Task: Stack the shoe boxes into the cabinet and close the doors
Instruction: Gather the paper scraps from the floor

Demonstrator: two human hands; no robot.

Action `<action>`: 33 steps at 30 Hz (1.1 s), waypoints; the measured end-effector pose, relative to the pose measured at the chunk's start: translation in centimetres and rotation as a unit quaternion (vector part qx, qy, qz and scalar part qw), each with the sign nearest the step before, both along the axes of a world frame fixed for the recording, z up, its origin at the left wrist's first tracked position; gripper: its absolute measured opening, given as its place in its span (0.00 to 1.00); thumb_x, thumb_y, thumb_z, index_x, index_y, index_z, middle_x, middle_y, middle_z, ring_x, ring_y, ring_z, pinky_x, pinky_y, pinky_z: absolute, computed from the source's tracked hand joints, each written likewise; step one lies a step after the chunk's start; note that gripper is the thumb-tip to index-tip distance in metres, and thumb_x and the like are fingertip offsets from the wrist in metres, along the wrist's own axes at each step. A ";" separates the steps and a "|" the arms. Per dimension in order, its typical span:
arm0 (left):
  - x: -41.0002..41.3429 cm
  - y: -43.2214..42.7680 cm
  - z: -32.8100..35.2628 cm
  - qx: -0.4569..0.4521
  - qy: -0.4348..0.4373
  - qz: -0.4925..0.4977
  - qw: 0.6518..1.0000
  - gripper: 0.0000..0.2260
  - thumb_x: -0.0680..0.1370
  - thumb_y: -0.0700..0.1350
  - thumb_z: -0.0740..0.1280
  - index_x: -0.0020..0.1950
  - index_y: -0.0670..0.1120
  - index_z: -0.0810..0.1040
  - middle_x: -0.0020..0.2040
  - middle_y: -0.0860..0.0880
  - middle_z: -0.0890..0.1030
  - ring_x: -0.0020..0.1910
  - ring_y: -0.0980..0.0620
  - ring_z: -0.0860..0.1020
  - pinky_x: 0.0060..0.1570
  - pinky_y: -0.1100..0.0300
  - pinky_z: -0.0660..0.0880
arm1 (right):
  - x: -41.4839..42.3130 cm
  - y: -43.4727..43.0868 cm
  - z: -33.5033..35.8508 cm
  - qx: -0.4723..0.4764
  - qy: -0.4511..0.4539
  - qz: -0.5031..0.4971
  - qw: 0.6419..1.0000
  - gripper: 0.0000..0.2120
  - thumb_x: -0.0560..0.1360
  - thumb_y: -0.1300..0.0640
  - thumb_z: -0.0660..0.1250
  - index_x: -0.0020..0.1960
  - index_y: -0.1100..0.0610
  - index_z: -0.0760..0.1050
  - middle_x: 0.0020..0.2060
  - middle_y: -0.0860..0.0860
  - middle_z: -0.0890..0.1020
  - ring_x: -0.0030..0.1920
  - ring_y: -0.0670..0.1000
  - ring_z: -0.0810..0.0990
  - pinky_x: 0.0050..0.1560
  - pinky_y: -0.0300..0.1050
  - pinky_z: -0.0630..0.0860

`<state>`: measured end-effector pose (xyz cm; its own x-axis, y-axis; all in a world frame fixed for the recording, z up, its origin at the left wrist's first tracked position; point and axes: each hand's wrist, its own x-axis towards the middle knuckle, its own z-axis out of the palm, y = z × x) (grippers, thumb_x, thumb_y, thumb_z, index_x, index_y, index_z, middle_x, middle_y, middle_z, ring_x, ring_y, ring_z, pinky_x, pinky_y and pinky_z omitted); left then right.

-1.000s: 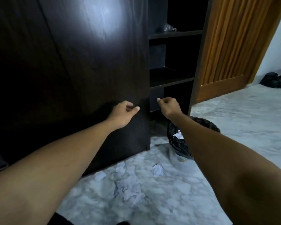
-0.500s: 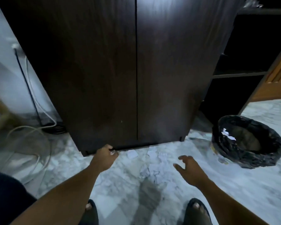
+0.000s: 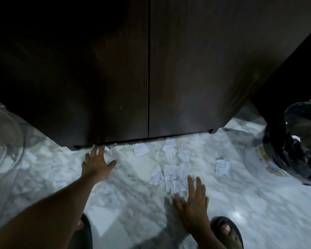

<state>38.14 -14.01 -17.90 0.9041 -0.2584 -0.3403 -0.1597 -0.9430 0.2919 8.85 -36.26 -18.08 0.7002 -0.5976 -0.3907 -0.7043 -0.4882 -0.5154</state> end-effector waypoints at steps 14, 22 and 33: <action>-11.1 -2.7 -1.9 -0.083 -0.032 -0.269 0.959 0.33 0.76 0.71 0.54 0.75 0.54 0.67 0.79 0.56 0.60 0.80 0.50 0.51 0.78 0.52 0.47 | 2.9 2.9 -1.5 -0.024 -0.004 0.120 0.993 0.37 0.77 0.29 0.48 0.80 0.44 0.46 0.78 0.47 0.31 0.77 0.54 0.27 0.77 0.60 0.33; -11.3 -3.3 -2.0 -0.007 -0.116 -0.440 0.891 0.26 0.81 0.68 0.50 0.77 0.61 0.63 0.81 0.53 0.56 0.80 0.47 0.49 0.74 0.40 0.44 | 1.5 1.5 -1.3 -0.076 0.010 0.248 0.966 0.35 0.75 0.31 0.32 0.80 0.40 0.49 0.77 0.42 0.34 0.77 0.53 0.28 0.76 0.66 0.37; -9.2 -2.7 -1.9 -0.097 -0.096 -0.234 0.963 0.34 0.76 0.72 0.53 0.75 0.52 0.66 0.81 0.51 0.54 0.81 0.51 0.43 0.77 0.39 0.40 | 2.3 -2.2 0.0 -0.091 -0.062 0.021 0.994 0.33 0.80 0.33 0.49 0.80 0.42 0.44 0.79 0.43 0.38 0.79 0.51 0.34 0.73 0.57 0.29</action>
